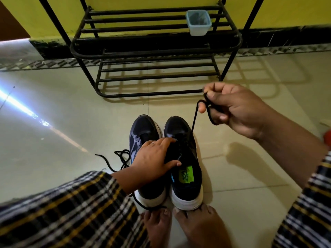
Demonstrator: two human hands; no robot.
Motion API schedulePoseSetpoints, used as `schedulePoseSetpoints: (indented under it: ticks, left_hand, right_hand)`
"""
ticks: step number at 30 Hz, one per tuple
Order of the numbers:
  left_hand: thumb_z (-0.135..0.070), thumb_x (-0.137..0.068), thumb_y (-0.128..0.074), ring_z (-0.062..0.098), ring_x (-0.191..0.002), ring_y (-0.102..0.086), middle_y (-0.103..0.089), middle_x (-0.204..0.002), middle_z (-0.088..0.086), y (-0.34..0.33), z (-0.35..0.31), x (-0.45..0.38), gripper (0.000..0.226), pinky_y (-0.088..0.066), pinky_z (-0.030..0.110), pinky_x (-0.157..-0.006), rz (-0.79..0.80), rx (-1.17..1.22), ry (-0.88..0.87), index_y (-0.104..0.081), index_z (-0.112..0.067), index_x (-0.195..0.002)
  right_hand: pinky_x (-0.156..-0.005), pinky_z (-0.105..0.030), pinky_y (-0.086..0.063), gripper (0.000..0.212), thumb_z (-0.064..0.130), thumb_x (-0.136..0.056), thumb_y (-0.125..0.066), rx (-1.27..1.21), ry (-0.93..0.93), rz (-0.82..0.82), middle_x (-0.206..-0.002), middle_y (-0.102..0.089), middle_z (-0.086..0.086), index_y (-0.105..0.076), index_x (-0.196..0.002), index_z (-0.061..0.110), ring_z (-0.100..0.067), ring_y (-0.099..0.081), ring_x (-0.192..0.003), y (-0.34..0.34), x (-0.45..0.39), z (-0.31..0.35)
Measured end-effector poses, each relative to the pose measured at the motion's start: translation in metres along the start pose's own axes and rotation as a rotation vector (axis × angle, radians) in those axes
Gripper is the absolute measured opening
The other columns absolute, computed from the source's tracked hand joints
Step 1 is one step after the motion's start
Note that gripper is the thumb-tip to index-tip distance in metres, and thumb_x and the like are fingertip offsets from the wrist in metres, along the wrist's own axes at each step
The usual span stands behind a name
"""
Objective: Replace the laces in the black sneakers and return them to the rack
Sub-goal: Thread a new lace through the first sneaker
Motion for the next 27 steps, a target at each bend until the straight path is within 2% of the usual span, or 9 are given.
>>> schedulePoseSetpoints:
  ticks: [4, 8, 10, 12, 15, 19, 22, 25, 27]
  left_hand:
    - [-0.06, -0.088, -0.046, 0.017, -0.129, -0.043, -0.042, -0.143, -0.005, 0.0, 0.0, 0.0, 0.069, -0.025, 0.029, -0.108, 0.024, -0.054, -0.007, -0.025, -0.026, -0.144]
    - [-0.06, -0.089, -0.045, 0.017, -0.128, -0.044, -0.041, -0.143, -0.006, 0.001, 0.001, -0.001, 0.067, -0.026, 0.029, -0.108, 0.037, -0.064, -0.016, -0.026, -0.026, -0.144]
    - [-0.06, -0.089, -0.043, 0.016, -0.127, -0.044, -0.038, -0.145, -0.007, 0.0, 0.001, -0.003, 0.065, -0.025, 0.029, -0.108, 0.057, -0.078, -0.028, -0.03, -0.025, -0.143]
    - [-0.06, -0.09, -0.041, 0.015, -0.127, -0.043, -0.034, -0.147, -0.009, 0.0, 0.001, -0.004, 0.062, -0.026, 0.029, -0.107, 0.079, -0.106, -0.041, -0.033, -0.025, -0.141]
    - [-0.059, -0.09, -0.042, 0.015, -0.126, -0.044, -0.035, -0.146, -0.008, 0.001, 0.003, -0.007, 0.061, -0.028, 0.03, -0.106, 0.102, -0.104, -0.05, -0.035, -0.023, -0.14]
    - [-0.058, -0.089, -0.047, 0.021, -0.121, -0.046, -0.04, -0.138, 0.001, 0.002, 0.006, -0.008, 0.061, -0.038, 0.034, -0.103, 0.1, -0.058, -0.035, -0.039, -0.019, -0.135]
    - [-0.054, -0.088, -0.051, 0.017, -0.11, -0.048, -0.044, -0.119, -0.001, 0.009, 0.007, -0.007, 0.045, -0.042, 0.029, -0.094, 0.017, 0.002, -0.051, -0.049, -0.021, -0.12]
    - [-0.054, -0.088, -0.051, 0.015, -0.099, -0.049, -0.05, -0.099, -0.007, 0.015, 0.004, -0.009, 0.032, -0.04, 0.032, -0.092, 0.016, -0.006, -0.061, -0.053, -0.024, -0.099]
    - [-0.059, -0.087, -0.047, 0.014, -0.093, -0.051, -0.055, -0.091, -0.008, 0.013, 0.001, -0.01, 0.034, -0.038, 0.038, -0.096, 0.086, -0.037, -0.039, -0.053, -0.026, -0.089]
  right_hand:
    - [-0.045, -0.022, -0.025, 0.017, 0.007, -0.1, -0.036, 0.116, 0.086, 0.097, -0.066, -0.063, -0.011, -0.046, -0.087, 0.013, -0.01, -0.029, -0.038, -0.011, 0.009, 0.021]
    - [-0.046, -0.022, -0.028, 0.017, 0.007, -0.1, -0.038, 0.269, 0.1, 0.113, -0.069, -0.064, -0.01, -0.048, -0.086, 0.013, -0.01, -0.032, -0.039, -0.021, 0.014, 0.023]
    - [-0.046, -0.018, -0.034, 0.018, 0.008, -0.098, -0.042, 0.457, 0.135, 0.111, -0.072, -0.065, -0.009, -0.051, -0.085, 0.015, -0.008, -0.039, -0.042, -0.025, 0.018, 0.028]
    - [-0.051, -0.015, -0.039, 0.019, 0.009, -0.096, -0.047, 0.751, 0.199, 0.132, -0.076, -0.065, -0.001, -0.053, -0.082, 0.02, -0.004, -0.052, -0.052, -0.03, 0.024, 0.034]
    - [-0.059, -0.021, -0.042, 0.021, 0.013, -0.094, -0.049, 1.128, 0.264, 0.089, -0.079, -0.059, 0.009, -0.049, -0.079, 0.028, -0.004, -0.054, -0.073, -0.036, 0.028, 0.036]
    - [-0.057, -0.02, -0.034, 0.015, 0.015, -0.096, -0.044, 1.158, 0.294, -0.08, -0.082, -0.049, 0.012, -0.046, -0.085, 0.027, -0.003, -0.045, -0.072, -0.032, 0.026, 0.034]
    - [-0.064, -0.022, -0.04, 0.011, 0.017, -0.097, -0.043, 1.157, 0.295, -0.181, -0.092, -0.045, 0.008, -0.045, -0.09, 0.026, -0.009, -0.047, -0.079, -0.026, 0.021, 0.03]
    - [-0.061, -0.034, -0.048, 0.011, 0.016, -0.098, -0.041, 1.172, 0.253, -0.143, -0.088, -0.057, 0.005, -0.047, -0.092, 0.023, -0.012, -0.055, -0.075, -0.023, 0.018, 0.027]
    - [-0.052, -0.028, -0.042, 0.013, 0.018, -0.098, -0.042, 1.129, 0.179, -0.034, -0.082, -0.062, 0.006, -0.048, -0.089, 0.025, 0.0, -0.056, -0.061, -0.024, 0.016, 0.021]
Point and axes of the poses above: each hand's wrist, its own x-axis away from the middle knuckle, its own y-axis out of the back of the hand, z = x × y, the point moved 2 cm from there along -x, towards the middle knuckle
